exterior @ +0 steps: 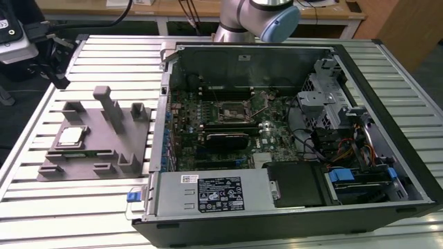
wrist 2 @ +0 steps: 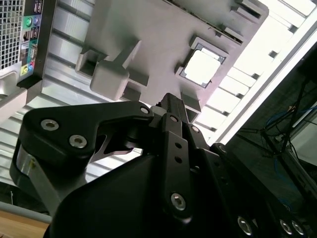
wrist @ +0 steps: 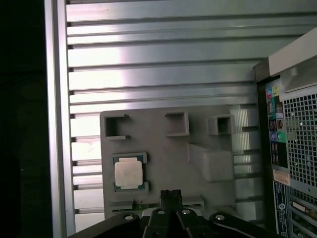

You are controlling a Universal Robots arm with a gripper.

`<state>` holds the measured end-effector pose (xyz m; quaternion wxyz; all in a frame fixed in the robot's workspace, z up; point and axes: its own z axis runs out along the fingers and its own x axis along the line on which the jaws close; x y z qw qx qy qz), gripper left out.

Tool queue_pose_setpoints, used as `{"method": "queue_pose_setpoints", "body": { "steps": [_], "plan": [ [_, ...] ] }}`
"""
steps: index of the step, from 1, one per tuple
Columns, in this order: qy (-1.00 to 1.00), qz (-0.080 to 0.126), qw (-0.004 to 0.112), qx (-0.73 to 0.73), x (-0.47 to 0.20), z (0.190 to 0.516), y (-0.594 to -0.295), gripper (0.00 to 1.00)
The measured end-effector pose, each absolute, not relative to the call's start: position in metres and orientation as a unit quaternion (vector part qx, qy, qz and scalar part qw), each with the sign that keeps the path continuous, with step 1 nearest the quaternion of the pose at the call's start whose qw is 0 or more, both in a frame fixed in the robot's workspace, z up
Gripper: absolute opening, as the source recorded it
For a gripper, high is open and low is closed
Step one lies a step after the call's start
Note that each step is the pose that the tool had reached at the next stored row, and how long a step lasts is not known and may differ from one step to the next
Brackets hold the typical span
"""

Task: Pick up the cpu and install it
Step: 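Reach for the cpu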

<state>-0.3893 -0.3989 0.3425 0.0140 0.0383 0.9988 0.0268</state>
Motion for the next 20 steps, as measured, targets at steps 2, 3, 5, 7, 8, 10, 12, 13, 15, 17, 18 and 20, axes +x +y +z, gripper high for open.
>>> {"method": "queue_pose_setpoints", "body": {
  "steps": [2, 3, 5, 7, 8, 10, 12, 13, 15, 17, 18, 20],
  "plan": [
    [0.999, 0.028, 0.014, 0.038, -0.390, 0.340, -0.399, 0.11],
    [0.999, 0.029, 0.014, 0.038, -0.391, 0.338, -0.399, 0.11],
    [0.999, 0.031, 0.014, 0.038, -0.392, 0.335, -0.399, 0.11],
    [0.999, 0.034, 0.014, 0.038, -0.392, 0.332, -0.399, 0.11],
    [0.999, 0.036, 0.014, 0.038, -0.393, 0.331, -0.399, 0.11],
    [0.998, 0.038, 0.014, 0.038, -0.393, 0.328, -0.399, 0.11],
    [0.998, 0.040, 0.013, 0.038, -0.394, 0.325, -0.399, 0.11],
    [0.998, 0.041, 0.013, 0.038, -0.394, 0.324, -0.399, 0.11],
    [0.998, 0.041, 0.013, 0.038, -0.395, 0.321, -0.399, 0.11],
    [0.998, 0.041, 0.013, 0.038, -0.396, 0.319, -0.399, 0.11],
    [0.998, 0.041, 0.013, 0.038, -0.397, 0.318, -0.399, 0.11],
    [0.998, 0.041, 0.013, 0.038, -0.397, 0.316, -0.399, 0.11]
  ]
}}
